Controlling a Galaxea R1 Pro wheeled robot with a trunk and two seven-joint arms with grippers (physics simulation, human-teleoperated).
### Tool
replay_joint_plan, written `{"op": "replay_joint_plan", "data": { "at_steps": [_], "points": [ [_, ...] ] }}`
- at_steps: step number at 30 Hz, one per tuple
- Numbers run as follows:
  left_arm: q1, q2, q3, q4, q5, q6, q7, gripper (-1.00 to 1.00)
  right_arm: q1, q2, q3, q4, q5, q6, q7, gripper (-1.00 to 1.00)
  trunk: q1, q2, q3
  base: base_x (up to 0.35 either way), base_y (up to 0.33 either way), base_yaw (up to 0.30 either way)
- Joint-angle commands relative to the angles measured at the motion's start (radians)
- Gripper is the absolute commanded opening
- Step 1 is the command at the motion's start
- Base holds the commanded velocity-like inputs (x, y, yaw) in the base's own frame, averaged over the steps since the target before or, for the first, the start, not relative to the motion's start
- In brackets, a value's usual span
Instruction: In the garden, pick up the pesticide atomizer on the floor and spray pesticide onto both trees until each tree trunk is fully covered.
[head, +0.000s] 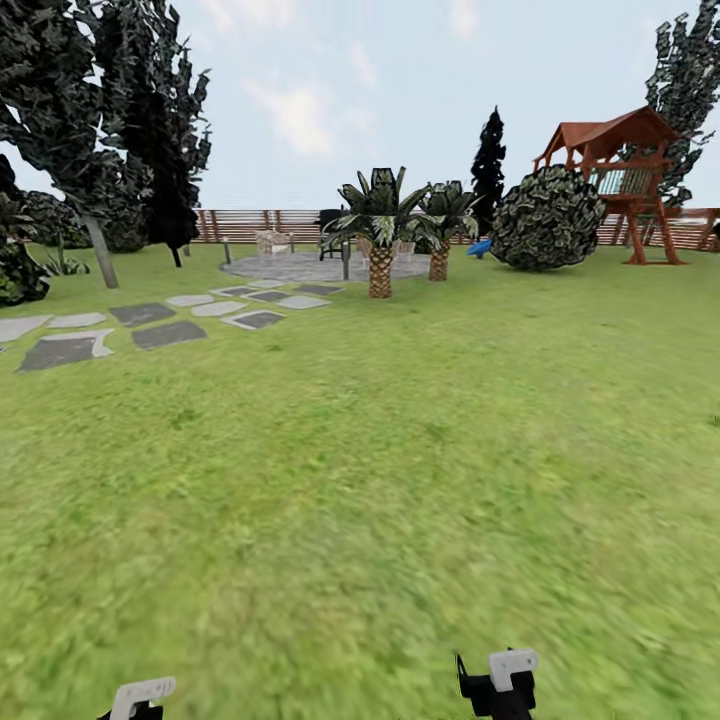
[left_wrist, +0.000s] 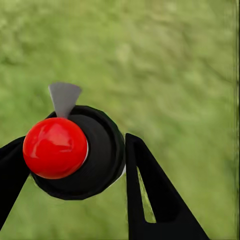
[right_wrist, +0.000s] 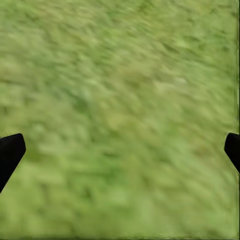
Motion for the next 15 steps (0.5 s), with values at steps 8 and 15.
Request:
{"op": "replay_joint_plan", "data": {
  "at_steps": [8,15],
  "points": [
    [0.000,0.000,-0.003,0.001,0.009,-0.003,-0.005,-1.00,-0.001,0.000,-0.002,0.002,0.011,-0.001,-0.009,1.00,0.000,0.000,-0.001,0.000,0.000,-0.273],
    [0.000,0.000,-0.002,0.001,0.009,-0.003,-0.005,-1.00,-0.001,0.000,-0.002,0.002,0.011,-0.001,-0.009,1.00,0.000,0.000,-0.001,0.000,0.000,-0.272]
  ]
}}
